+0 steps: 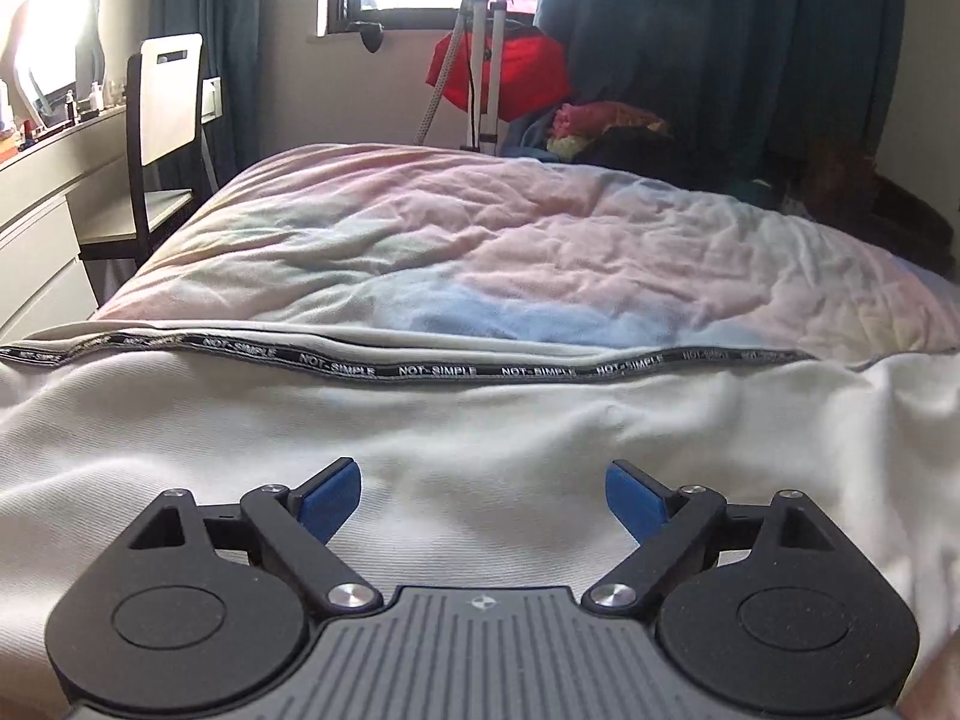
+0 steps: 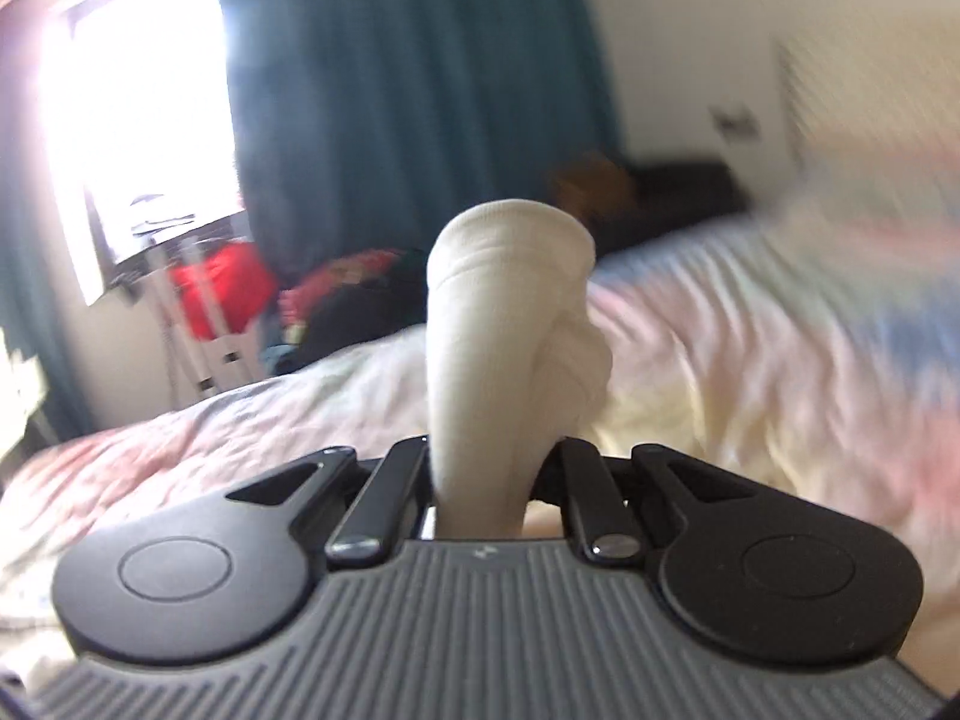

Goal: Fold clothes

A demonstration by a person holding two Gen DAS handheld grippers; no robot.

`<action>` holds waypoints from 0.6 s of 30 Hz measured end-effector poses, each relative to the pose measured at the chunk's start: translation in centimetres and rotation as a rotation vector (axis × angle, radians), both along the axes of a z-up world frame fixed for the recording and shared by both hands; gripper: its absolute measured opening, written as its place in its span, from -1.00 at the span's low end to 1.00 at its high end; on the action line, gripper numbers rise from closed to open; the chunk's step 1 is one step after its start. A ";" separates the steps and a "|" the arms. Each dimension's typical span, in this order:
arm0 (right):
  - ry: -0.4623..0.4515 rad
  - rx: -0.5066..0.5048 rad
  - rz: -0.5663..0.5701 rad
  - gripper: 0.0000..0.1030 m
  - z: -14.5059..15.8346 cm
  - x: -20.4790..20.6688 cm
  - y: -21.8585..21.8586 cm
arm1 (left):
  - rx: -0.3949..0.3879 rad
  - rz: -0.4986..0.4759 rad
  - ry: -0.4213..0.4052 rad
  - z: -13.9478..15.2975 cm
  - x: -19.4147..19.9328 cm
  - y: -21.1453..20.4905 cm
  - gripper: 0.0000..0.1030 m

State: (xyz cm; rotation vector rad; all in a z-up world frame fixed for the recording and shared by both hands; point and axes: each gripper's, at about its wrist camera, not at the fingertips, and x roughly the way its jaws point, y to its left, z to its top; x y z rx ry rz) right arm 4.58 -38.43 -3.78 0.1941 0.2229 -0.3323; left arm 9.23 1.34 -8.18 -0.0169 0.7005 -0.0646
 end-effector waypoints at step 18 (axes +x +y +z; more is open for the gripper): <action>0.181 -0.815 0.995 -0.78 -10.3 -5.1 27.3 | -0.133 0.098 -0.156 6.1 -2.7 5.5 0.77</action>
